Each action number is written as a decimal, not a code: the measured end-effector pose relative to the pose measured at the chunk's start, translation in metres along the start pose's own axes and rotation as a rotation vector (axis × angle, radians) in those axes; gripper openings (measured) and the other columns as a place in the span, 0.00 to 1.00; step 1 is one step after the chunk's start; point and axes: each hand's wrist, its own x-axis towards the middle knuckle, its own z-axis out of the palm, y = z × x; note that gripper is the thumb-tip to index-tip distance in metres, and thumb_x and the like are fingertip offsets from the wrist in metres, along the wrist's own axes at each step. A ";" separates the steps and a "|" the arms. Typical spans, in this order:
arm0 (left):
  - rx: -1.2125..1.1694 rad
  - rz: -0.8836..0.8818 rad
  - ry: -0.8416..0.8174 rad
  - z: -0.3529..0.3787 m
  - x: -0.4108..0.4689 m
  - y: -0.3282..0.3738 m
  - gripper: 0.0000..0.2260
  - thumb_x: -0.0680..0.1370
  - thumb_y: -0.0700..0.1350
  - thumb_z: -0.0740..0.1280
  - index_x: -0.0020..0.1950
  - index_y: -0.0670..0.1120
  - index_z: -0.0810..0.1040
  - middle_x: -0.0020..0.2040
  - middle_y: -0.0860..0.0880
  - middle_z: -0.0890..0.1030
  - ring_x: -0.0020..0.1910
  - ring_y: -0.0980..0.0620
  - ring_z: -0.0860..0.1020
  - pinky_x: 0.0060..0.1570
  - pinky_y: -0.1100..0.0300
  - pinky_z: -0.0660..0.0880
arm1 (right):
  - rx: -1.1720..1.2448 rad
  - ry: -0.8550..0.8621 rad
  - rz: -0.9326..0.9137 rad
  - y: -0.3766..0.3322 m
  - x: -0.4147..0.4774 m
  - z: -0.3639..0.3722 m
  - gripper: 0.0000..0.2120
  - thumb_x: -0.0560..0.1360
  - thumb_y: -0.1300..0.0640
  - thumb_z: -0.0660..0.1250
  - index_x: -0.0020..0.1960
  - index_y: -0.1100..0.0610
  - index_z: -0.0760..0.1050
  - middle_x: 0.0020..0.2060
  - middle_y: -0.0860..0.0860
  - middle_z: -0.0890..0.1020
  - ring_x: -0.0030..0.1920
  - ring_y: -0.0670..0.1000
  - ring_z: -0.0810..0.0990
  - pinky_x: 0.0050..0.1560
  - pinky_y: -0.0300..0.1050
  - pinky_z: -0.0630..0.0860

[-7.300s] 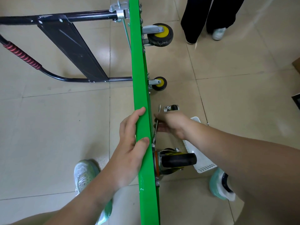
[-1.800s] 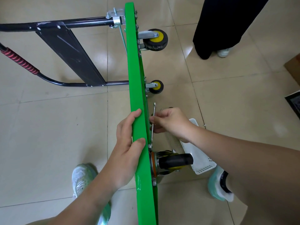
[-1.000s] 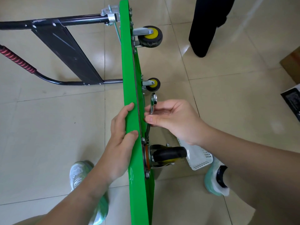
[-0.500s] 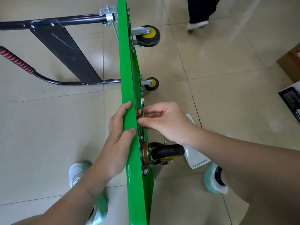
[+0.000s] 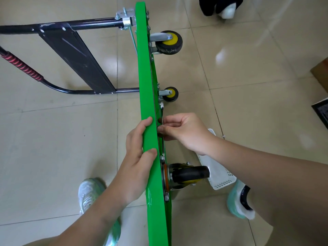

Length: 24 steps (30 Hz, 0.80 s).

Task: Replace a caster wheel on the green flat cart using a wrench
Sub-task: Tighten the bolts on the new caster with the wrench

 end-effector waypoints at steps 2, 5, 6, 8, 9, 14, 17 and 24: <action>-0.003 -0.005 -0.013 -0.001 0.001 0.001 0.29 0.71 0.59 0.57 0.70 0.79 0.58 0.70 0.75 0.61 0.75 0.68 0.61 0.78 0.58 0.61 | -0.024 0.010 0.054 0.007 0.010 -0.001 0.07 0.75 0.63 0.73 0.53 0.60 0.83 0.46 0.55 0.88 0.47 0.54 0.87 0.49 0.47 0.84; -0.015 -0.010 -0.026 -0.002 0.002 0.000 0.29 0.75 0.53 0.59 0.72 0.77 0.58 0.72 0.68 0.61 0.75 0.67 0.62 0.75 0.61 0.64 | -0.041 0.006 0.168 0.021 0.021 -0.003 0.10 0.76 0.60 0.73 0.56 0.64 0.82 0.47 0.58 0.87 0.48 0.58 0.87 0.53 0.52 0.83; -0.014 -0.009 -0.026 -0.002 0.002 0.000 0.29 0.75 0.53 0.59 0.72 0.76 0.58 0.73 0.66 0.62 0.74 0.67 0.63 0.73 0.64 0.64 | -0.039 0.000 0.198 0.024 0.022 -0.003 0.12 0.77 0.60 0.73 0.57 0.65 0.81 0.47 0.59 0.87 0.47 0.58 0.87 0.53 0.52 0.84; -0.006 -0.002 -0.028 -0.002 0.001 0.000 0.29 0.75 0.52 0.59 0.74 0.74 0.59 0.73 0.63 0.62 0.73 0.68 0.63 0.68 0.72 0.64 | -0.005 -0.002 0.242 0.028 0.024 -0.003 0.13 0.77 0.60 0.72 0.58 0.67 0.80 0.46 0.60 0.87 0.45 0.57 0.87 0.49 0.49 0.84; -0.003 -0.004 -0.029 -0.002 0.001 0.000 0.30 0.76 0.50 0.59 0.74 0.73 0.59 0.73 0.63 0.62 0.73 0.69 0.63 0.66 0.75 0.63 | 0.015 0.005 0.254 0.029 0.025 -0.003 0.13 0.77 0.60 0.72 0.58 0.68 0.80 0.47 0.60 0.86 0.44 0.56 0.87 0.47 0.48 0.84; 0.010 -0.006 -0.040 -0.003 0.002 0.001 0.30 0.77 0.48 0.57 0.71 0.78 0.58 0.71 0.67 0.61 0.71 0.71 0.63 0.64 0.76 0.63 | 0.107 0.160 0.215 0.012 0.026 -0.013 0.03 0.77 0.64 0.71 0.49 0.63 0.81 0.40 0.58 0.86 0.41 0.57 0.87 0.46 0.50 0.84; 0.006 -0.012 -0.023 -0.002 0.001 0.001 0.29 0.76 0.47 0.57 0.73 0.73 0.58 0.72 0.67 0.61 0.72 0.72 0.62 0.64 0.77 0.61 | 0.099 0.183 0.100 -0.016 0.016 -0.019 0.02 0.77 0.65 0.71 0.47 0.59 0.82 0.37 0.53 0.87 0.41 0.55 0.87 0.42 0.45 0.84; 0.009 -0.006 0.002 0.001 0.001 0.002 0.28 0.76 0.50 0.57 0.73 0.73 0.57 0.70 0.69 0.61 0.73 0.71 0.61 0.74 0.68 0.59 | 0.062 -0.015 -0.126 -0.039 -0.039 -0.001 0.12 0.72 0.70 0.73 0.49 0.55 0.82 0.40 0.50 0.87 0.43 0.47 0.86 0.43 0.39 0.81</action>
